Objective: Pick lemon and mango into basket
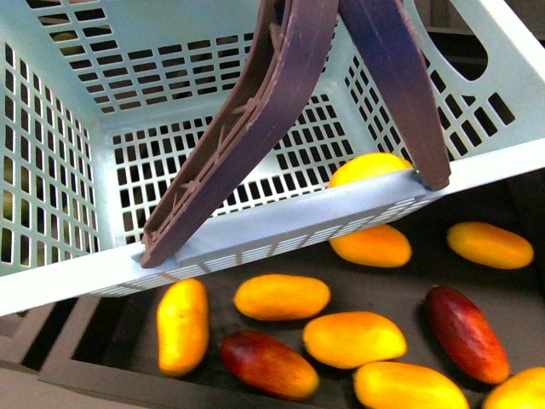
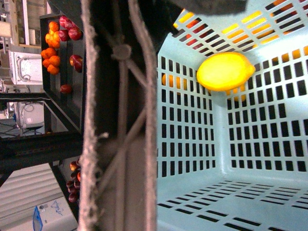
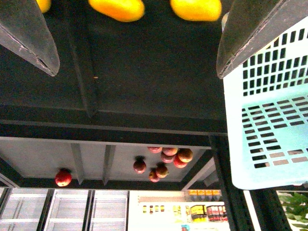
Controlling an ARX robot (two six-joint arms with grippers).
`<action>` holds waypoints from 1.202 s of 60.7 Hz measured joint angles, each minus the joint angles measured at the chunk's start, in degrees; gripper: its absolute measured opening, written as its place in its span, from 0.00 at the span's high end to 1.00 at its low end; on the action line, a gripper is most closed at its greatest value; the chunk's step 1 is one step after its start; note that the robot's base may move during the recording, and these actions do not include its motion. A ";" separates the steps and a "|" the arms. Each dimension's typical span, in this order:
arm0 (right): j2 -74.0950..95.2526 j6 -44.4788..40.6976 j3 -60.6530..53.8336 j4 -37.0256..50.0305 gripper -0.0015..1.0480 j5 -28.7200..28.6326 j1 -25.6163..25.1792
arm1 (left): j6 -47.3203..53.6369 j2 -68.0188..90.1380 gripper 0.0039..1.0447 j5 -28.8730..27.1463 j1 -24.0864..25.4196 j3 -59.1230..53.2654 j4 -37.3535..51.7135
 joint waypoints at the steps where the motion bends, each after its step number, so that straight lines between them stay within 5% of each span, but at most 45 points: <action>1: 0.00 0.00 0.00 0.00 0.08 -0.07 0.00 | 0.09 0.00 0.96 -0.11 0.00 0.00 0.00; 34: 0.11 -0.04 0.00 0.00 0.08 -0.42 0.00 | 0.61 -0.02 0.96 -1.79 0.87 0.00 -0.02; 41: 6.36 12.41 10.03 -24.59 0.08 16.06 2.32 | 0.81 0.00 0.96 -1.44 0.81 -0.02 -0.02; 47: 12.59 21.29 15.21 -36.76 0.08 18.75 -0.33 | 0.48 -0.02 0.96 -0.76 0.31 -0.02 -0.02; 60: 30.10 30.40 21.77 -30.80 0.08 12.37 -9.27 | 0.04 0.00 0.96 0.20 -0.04 -0.02 0.00; 73: 52.76 37.29 30.49 -25.75 0.08 11.04 -12.63 | -0.13 0.00 0.96 -0.46 -0.09 -0.02 0.00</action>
